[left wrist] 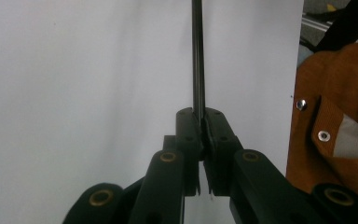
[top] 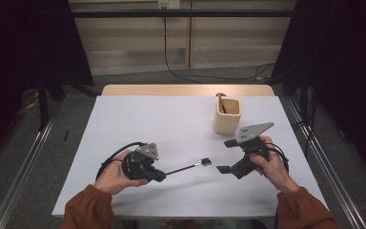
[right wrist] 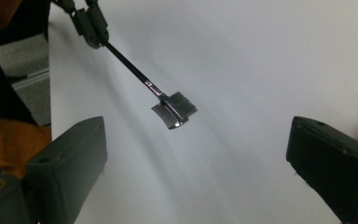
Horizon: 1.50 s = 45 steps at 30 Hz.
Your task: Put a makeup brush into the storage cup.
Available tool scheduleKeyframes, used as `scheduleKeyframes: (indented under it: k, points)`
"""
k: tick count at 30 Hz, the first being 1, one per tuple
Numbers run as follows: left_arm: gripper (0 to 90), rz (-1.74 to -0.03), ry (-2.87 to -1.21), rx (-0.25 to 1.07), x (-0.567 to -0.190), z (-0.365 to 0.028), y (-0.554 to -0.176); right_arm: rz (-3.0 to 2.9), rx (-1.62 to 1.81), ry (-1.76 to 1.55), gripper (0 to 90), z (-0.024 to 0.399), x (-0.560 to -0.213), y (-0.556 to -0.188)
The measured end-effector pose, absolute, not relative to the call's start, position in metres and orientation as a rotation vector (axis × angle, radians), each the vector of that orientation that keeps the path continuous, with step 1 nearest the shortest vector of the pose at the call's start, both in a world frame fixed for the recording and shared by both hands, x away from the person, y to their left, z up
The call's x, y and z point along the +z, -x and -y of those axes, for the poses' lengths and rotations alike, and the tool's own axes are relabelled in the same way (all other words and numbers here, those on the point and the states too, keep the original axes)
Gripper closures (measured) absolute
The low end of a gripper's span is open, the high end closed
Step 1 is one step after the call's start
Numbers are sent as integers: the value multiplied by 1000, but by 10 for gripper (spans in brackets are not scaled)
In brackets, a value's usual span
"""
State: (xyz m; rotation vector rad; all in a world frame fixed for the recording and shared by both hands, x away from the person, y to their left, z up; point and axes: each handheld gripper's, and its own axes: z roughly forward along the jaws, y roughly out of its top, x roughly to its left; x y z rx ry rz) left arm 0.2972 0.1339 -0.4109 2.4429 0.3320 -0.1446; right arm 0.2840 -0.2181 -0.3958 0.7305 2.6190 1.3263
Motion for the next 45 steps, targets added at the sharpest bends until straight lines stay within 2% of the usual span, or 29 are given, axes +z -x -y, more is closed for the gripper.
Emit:
scheduleKeyframes:
  k: [22, 39, 45]
  points:
    - [859, -415, -2258, -45, -409, -156, -287, -2503, 1418, -791, 41, 230, -411, -263]
    - [860, -460, -2111, 1, -413, -161, -286, -2459, 1540, -818, 41, 235, -415, -258]
    - [860, -478, -2070, 57, -412, -159, -284, -2451, 1575, -813, 41, 233, -414, -258]
